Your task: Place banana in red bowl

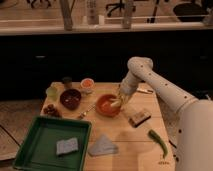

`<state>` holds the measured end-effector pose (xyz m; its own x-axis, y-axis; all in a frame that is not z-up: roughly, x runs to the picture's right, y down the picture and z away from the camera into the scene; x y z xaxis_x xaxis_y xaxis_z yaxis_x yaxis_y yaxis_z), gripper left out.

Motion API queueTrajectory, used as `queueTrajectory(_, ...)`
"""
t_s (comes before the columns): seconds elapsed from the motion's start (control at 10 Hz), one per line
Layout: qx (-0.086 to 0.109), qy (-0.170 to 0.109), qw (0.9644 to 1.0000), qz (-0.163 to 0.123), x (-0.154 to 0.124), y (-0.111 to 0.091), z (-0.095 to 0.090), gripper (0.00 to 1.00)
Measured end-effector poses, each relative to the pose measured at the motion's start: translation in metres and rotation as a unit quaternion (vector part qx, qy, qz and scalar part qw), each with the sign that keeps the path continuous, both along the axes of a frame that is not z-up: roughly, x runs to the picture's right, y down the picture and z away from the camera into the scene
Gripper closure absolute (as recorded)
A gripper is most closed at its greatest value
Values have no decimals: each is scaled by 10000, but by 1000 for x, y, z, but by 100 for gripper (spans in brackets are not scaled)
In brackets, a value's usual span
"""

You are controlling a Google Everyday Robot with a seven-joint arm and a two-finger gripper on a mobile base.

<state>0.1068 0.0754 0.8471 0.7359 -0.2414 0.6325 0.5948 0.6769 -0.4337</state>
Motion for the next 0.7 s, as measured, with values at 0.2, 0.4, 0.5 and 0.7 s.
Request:
queueTrajectory(0.2,-20,-29,10000,-29,0,1,0,60)
queueTrajectory(0.4,-48,-59,10000,-55,-1,2,0,60)
queueTrajectory(0.5,-57,-68,9999,-60,-1,3,0,60)
queueTrajectory(0.7,-75,-101,9999,-101,0,5,1,50)
